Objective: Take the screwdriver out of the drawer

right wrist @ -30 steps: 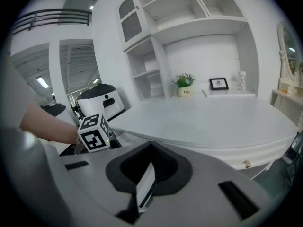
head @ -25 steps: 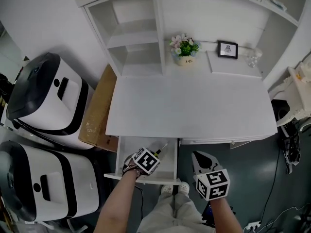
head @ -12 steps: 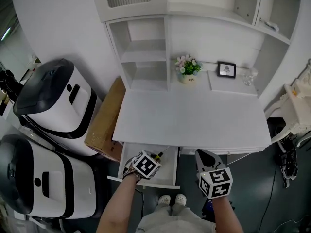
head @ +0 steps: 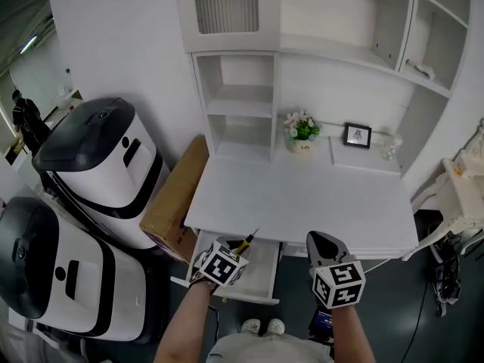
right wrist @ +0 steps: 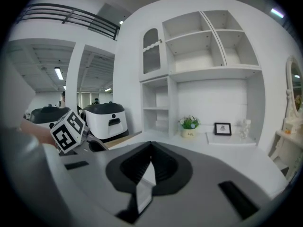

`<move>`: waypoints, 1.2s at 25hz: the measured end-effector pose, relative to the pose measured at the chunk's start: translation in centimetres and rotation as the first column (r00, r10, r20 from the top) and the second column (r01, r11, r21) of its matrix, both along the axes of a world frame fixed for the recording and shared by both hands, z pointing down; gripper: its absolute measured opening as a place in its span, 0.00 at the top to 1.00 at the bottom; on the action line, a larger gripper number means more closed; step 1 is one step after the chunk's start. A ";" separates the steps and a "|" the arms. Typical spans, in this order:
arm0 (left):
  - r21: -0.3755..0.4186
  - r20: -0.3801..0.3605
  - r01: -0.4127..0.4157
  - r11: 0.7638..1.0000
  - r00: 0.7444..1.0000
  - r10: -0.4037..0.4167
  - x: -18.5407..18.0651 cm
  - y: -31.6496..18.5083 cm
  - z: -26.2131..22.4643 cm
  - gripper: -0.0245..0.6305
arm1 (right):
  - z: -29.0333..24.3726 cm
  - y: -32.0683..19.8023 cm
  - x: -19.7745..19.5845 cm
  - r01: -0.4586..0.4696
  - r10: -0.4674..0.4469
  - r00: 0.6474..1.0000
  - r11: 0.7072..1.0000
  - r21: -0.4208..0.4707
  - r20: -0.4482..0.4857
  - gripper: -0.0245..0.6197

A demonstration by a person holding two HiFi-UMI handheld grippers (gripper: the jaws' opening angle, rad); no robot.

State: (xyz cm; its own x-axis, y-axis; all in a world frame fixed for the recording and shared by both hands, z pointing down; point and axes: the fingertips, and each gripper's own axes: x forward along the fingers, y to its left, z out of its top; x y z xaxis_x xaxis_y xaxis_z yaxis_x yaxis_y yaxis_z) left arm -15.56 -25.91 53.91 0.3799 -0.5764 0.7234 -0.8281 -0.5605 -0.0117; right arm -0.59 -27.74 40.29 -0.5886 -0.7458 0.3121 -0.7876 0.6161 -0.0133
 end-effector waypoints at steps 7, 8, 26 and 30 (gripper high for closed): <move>0.204 -0.063 0.136 0.970 0.990 -0.125 -2.5 -0.5 -5.7 0.84 | -2.3 -0.8 -0.5 0.018 -0.019 0.999 0.999 0.048 0.031 0.95; 0.236 -0.061 0.149 0.960 0.989 -0.138 -2.9 -0.4 -6.4 0.84 | -2.7 -0.9 -0.6 0.022 -0.025 0.999 0.998 0.054 0.038 0.95; 0.612 -0.278 0.390 0.688 0.920 -0.275 -7.9 0.1 -20.9 0.84 | -10.4 -0.7 -1.7 0.083 -0.114 0.988 0.960 0.266 0.104 0.95; 0.654 -0.301 0.413 0.634 0.911 -0.283 -9.0 0.6 -23.1 0.84 | -11.5 -0.3 -2.3 0.102 -0.145 0.981 0.949 0.298 0.125 0.95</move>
State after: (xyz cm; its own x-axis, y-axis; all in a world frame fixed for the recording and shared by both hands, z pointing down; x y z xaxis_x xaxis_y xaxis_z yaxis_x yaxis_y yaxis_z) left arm -24.59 -25.31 30.80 0.1127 -0.9936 0.0115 -0.9856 -0.1132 -0.1254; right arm -2.91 -28.08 28.81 -0.7046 -0.7096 -0.0011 -0.7078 0.7027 0.0724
